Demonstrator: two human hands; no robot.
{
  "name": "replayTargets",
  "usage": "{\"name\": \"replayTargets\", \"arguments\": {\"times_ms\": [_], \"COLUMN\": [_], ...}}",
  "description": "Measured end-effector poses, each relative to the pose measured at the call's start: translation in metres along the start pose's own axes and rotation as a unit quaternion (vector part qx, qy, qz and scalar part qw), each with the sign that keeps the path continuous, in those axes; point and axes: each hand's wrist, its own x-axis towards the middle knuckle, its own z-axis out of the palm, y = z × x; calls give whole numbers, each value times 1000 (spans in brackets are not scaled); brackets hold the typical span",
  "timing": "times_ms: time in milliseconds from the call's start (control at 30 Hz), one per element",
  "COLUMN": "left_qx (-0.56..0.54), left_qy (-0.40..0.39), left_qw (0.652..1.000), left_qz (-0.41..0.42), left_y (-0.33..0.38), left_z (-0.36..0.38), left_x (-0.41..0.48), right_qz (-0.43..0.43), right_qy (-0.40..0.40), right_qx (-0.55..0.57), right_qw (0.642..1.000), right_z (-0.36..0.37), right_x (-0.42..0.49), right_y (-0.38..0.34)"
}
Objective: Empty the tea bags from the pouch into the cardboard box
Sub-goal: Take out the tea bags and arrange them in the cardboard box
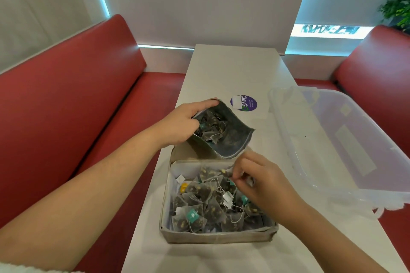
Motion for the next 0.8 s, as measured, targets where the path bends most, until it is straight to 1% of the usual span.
{"name": "replayTargets", "arguments": {"times_ms": [67,100,133,167,200,233,267,333,400,500,533,600,633,700,733,800], "left_qx": [-4,-5,-4,-3,-3,-4,-6,-7,-4,19,23,24,21,21,22,19], "left_qy": [-2,-2,-2,-2,-3,-4,-4,-2,-2,-15,-20,-23,-25,-26,-25,-28], "left_qw": [1000,1000,1000,1000,1000,1000,1000,1000,1000,999,999,999,999,999,999,999], "left_qz": [-2,-4,-4,-3,-2,0,1,5,10,30,35,37,36,35,37,38], "left_y": [0,0,0,0,0,-1,-1,-1,-1,0,1,1,4,6,7,6], "left_z": [0,-1,-1,-1,-1,-2,-3,-4,-4,-3,-3,0,0,2,2,0], "left_x": [0,0,-1,-2,-2,-3,-3,-3,-2,0,0,-2,0,0,1,4], "right_qz": [-11,-1,21,47,66,72,68,53,52,44,44,69,104,168,181,214], "right_qy": [-32,-74,-138,-213,-267,-270,-235,-136,-62,-18,-28,-101,-155,-265,-284,-278], "right_qx": [-53,-80,-103,-126,-139,-135,-122,-85,-55,-43,-47,-76,-100,-152,-154,-138], "right_qw": [998,994,985,968,951,951,962,986,995,998,998,990,977,937,929,926], "right_z": [8,13,16,20,21,21,19,11,2,-2,2,15,24,46,58,79], "right_x": [-5,-8,-10,-13,-16,-18,-18,-11,4,36,50,81,99,131,143,159], "right_y": [7,11,14,17,19,19,19,11,3,-4,-3,2,10,27,35,56]}}
